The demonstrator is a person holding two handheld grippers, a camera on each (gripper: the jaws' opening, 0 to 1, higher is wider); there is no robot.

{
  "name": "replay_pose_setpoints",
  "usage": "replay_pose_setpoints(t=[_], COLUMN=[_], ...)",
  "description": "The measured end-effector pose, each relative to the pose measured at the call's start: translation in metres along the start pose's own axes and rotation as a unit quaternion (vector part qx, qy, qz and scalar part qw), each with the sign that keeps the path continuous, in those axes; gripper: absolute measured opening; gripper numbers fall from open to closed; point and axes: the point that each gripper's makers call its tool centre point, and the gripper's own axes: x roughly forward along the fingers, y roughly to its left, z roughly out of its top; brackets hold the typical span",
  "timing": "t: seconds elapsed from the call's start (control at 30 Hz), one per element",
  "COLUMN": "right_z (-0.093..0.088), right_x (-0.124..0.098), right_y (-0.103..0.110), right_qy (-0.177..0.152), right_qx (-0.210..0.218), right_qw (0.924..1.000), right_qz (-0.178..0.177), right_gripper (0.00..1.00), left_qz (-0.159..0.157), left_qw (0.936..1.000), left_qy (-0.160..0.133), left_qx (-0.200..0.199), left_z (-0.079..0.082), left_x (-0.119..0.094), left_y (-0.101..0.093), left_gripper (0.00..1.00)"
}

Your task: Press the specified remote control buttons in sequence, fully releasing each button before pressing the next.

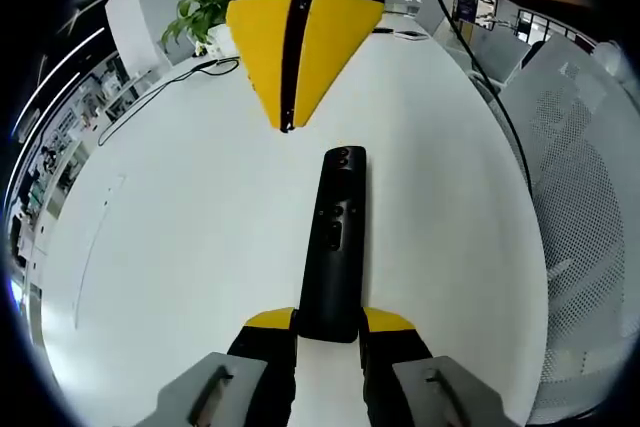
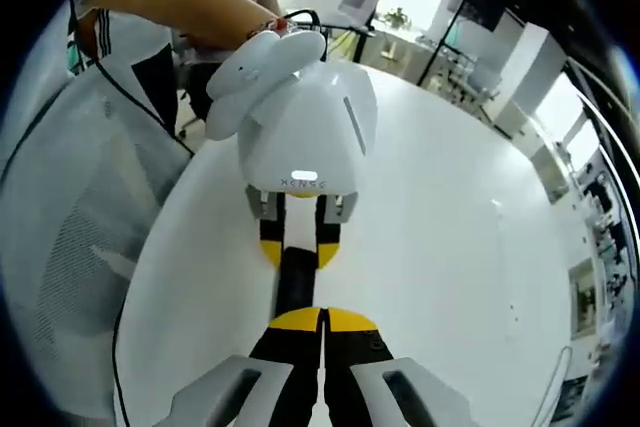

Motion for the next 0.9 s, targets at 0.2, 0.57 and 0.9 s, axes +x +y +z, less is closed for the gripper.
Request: replay_pose_setpoints(t=[0.2, 0.57, 0.9], right_z=[-0.003, -0.017, -0.033], right_x=[-0.002, 0.002, 0.006], right_y=[0.001, 0.005, 0.012], right_qy=[-0.008, -0.019, -0.019], right_qx=[-0.002, 0.026, 0.044], right_qw=[1.0000, 0.9994, 0.9988], right_qz=[-0.003, -0.014, -0.012], right_gripper=[0.00, 0.16, 0.24], left_qz=[0.001, 0.001, 0.000], left_qw=[1.0000, 1.0000, 1.0000], left_qy=[0.001, -0.001, -0.003], left_qx=[0.002, 0.003, 0.003], left_z=[0.000, 0.000, 0.000], left_x=[0.000, 0.000, 0.000], left_y=[0.000, 0.000, 0.000], left_gripper=[0.23, 0.23, 0.23])
